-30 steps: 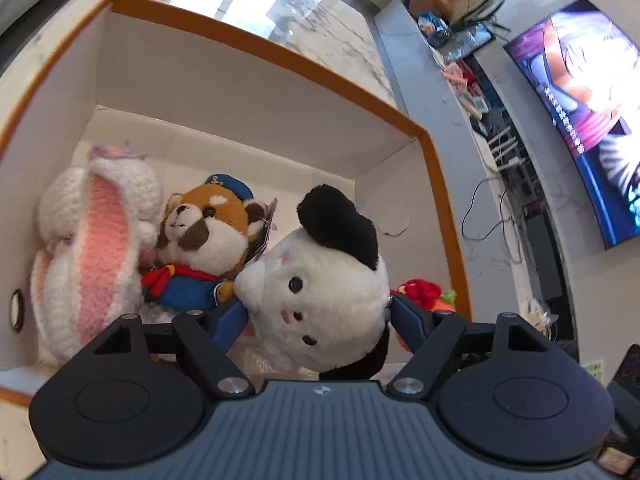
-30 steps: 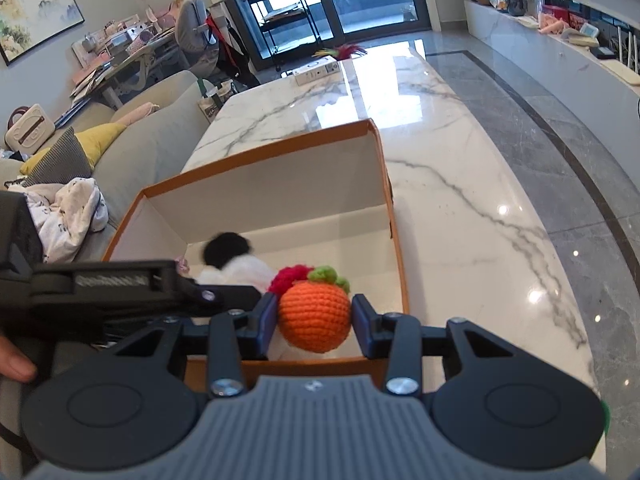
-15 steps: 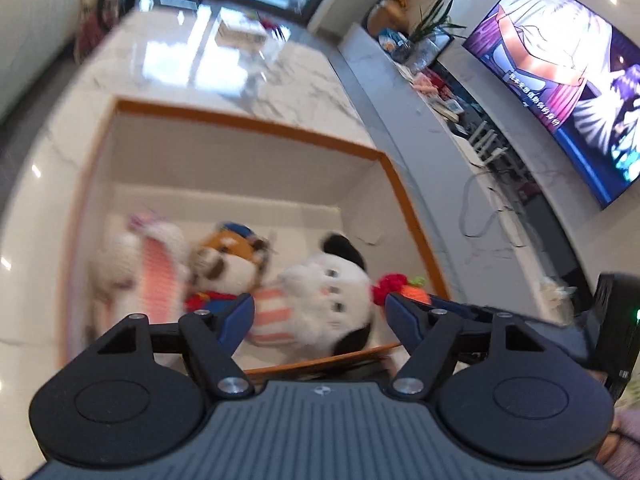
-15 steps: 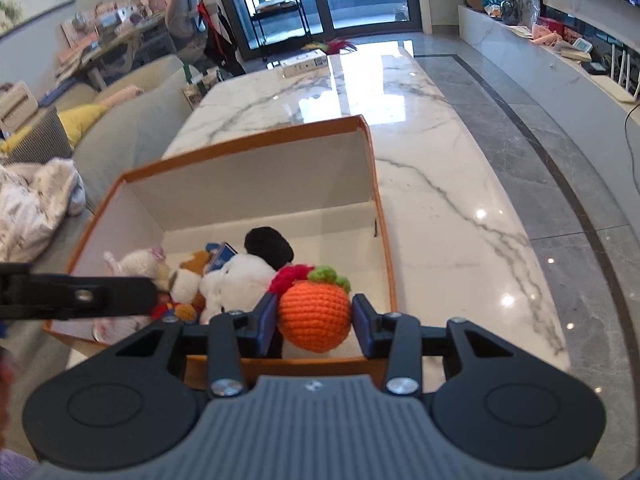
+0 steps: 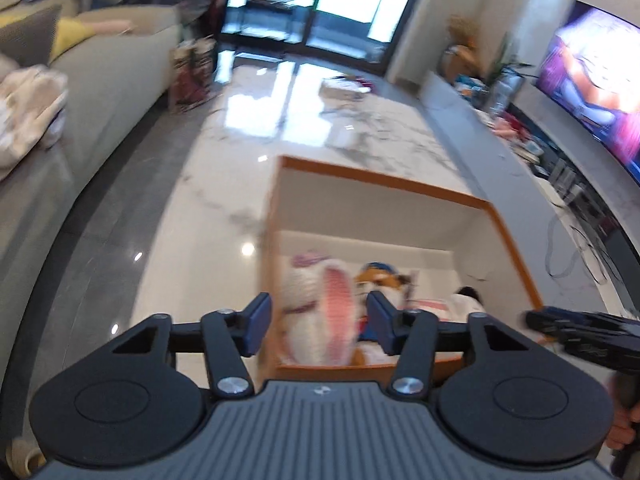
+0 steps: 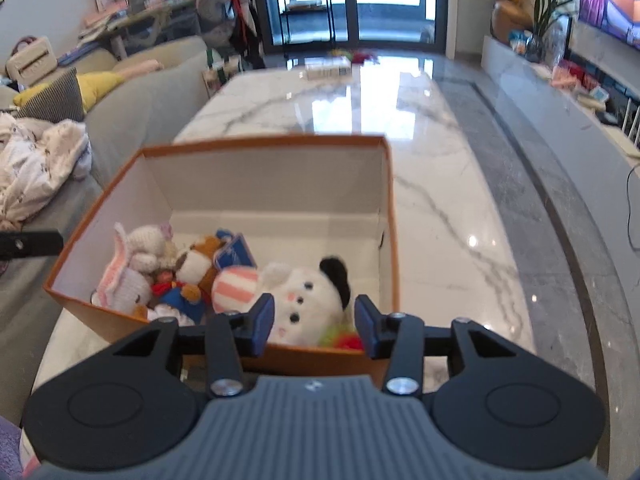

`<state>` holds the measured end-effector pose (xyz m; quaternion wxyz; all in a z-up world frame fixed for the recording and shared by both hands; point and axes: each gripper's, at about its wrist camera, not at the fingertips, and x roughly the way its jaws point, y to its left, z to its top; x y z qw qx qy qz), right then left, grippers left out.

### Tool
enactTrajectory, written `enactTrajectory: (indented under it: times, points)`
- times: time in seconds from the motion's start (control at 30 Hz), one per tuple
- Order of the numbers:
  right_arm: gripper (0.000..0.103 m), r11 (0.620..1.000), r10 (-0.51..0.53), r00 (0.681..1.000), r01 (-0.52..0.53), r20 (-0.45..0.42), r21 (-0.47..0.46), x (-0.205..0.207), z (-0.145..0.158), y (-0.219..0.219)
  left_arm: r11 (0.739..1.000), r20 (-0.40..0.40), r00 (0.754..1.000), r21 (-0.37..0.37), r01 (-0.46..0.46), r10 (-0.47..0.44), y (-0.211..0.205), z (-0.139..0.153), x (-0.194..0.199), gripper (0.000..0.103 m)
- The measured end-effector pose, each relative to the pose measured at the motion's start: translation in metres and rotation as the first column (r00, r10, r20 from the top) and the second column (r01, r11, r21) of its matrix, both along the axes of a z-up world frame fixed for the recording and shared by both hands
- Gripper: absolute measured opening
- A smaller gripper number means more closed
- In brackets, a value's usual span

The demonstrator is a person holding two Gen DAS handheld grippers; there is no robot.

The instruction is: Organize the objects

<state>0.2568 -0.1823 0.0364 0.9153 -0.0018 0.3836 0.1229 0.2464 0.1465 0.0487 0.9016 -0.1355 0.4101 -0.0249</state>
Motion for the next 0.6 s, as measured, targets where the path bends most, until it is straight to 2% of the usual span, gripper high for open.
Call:
enactTrajectory:
  times: [0.1, 0.13, 0.2, 0.33, 0.4, 0.5, 0.6]
  points:
    - [0.046, 0.999, -0.038, 0.999, 0.038, 0.031, -0.004, 0.000, 0.006, -0.010, 0.999, -0.030, 0.999, -0.001, -0.036, 0.035, 0.015, -0.011, 0.002, 0.054]
    - [0.045, 0.998, -0.052, 0.998, 0.053, 0.025, -0.017, 0.002, 0.005, -0.012, 0.999, -0.043, 0.999, -0.001, -0.033, 0.033, 0.016, -0.016, 0.003, 0.050]
    - [0.037, 0.995, -0.080, 0.997, 0.080, 0.009, -0.054, 0.007, -0.001, -0.015, 0.999, -0.077, 0.997, -0.013, -0.031, 0.030, 0.019, -0.027, 0.004, 0.042]
    - [0.024, 0.993, -0.096, 0.995, 0.094, -0.024, -0.065, 0.014, -0.012, -0.019, 0.997, -0.094, 0.995, -0.072, -0.019, 0.012, 0.020, -0.045, 0.005, 0.040]
    - [0.017, 0.993, -0.100, 0.994, 0.097, -0.034, -0.065, 0.015, -0.016, -0.019, 0.997, -0.103, 0.995, -0.082, -0.014, 0.005, 0.019, -0.047, 0.008, 0.036]
    - [0.007, 0.993, -0.102, 0.993, 0.099, -0.052, -0.064, 0.018, -0.022, -0.020, 0.999, -0.123, 0.992, -0.051, -0.011, 0.005, 0.013, -0.048, 0.014, 0.033]
    - [0.004, 0.993, -0.103, 0.993, 0.100, -0.051, -0.065, 0.018, -0.025, -0.019, 1.000, -0.149, 0.989, -0.015, -0.023, 0.020, 0.010, -0.050, 0.021, 0.025]
